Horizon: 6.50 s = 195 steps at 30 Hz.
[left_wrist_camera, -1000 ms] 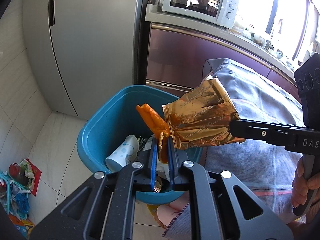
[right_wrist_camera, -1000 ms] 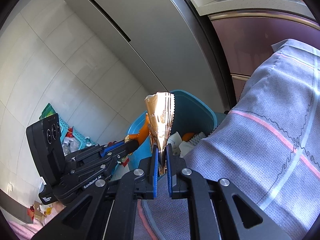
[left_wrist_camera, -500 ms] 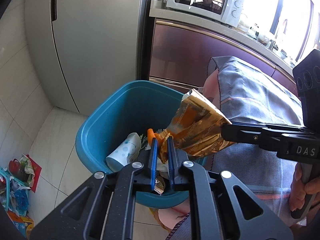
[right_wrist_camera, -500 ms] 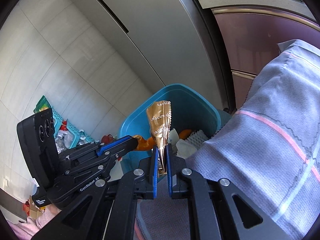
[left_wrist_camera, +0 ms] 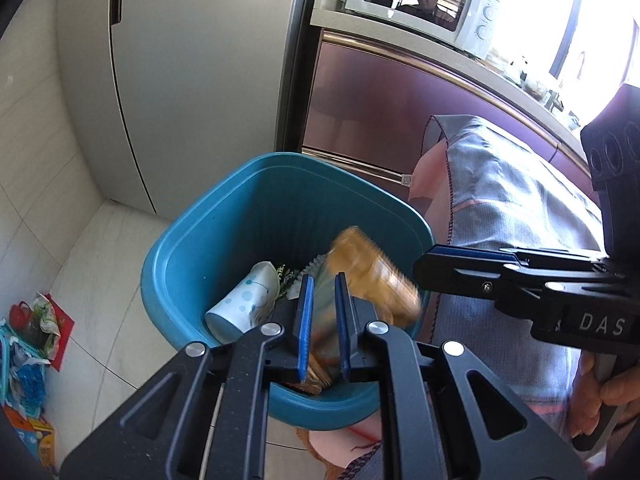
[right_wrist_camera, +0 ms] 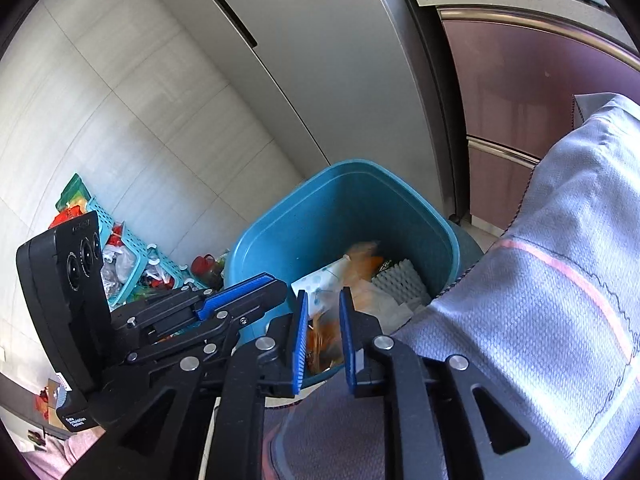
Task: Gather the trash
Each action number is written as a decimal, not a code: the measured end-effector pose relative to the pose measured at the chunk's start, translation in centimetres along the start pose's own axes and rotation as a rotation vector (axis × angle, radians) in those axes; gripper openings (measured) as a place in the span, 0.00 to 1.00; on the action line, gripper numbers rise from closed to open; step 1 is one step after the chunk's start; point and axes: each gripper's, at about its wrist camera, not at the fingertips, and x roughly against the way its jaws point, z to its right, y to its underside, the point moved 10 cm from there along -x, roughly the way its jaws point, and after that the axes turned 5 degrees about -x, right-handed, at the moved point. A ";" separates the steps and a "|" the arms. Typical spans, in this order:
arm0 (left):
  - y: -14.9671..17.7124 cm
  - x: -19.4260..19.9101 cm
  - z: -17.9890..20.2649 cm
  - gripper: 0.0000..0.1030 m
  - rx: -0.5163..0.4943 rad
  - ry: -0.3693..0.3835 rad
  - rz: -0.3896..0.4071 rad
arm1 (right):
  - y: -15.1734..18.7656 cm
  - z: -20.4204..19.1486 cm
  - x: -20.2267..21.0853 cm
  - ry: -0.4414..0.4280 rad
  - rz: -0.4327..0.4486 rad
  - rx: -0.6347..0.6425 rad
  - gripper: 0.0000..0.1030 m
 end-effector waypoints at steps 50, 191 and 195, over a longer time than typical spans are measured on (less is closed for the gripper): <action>-0.4 13.3 18.1 0.94 -0.176 0.040 0.466 | 12.3 11.0 28.5 0.539 0.736 -0.035 0.93; 2.4 17.4 26.7 0.94 -0.299 0.071 0.623 | 20.5 14.3 39.7 0.800 0.965 -0.165 0.93; 2.4 17.4 26.8 0.94 -0.302 0.069 0.625 | 20.5 14.3 39.7 0.800 0.964 -0.166 0.93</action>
